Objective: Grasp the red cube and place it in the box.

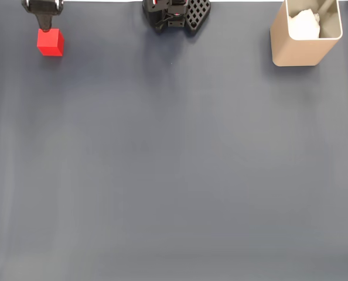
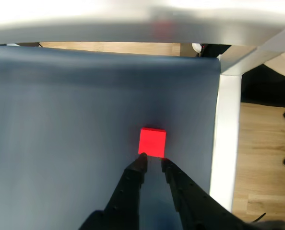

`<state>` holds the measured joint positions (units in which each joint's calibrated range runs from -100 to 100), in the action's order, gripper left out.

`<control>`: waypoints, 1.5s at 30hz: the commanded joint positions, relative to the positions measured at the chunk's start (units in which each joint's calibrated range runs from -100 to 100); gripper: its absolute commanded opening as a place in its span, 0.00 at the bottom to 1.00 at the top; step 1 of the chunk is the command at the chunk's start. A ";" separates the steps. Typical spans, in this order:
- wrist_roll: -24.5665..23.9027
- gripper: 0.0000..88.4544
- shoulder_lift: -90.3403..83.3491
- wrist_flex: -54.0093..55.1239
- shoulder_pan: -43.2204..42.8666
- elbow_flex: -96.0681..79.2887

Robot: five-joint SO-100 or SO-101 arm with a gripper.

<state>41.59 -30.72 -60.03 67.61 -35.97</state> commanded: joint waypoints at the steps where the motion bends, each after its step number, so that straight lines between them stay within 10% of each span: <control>1: -0.44 0.14 -0.39 0.25 2.01 0.51; 45: -1.27 0.40 -1.95 14.20 7.33 -13.71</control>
<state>40.17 -30.81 -47.77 74.22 -49.45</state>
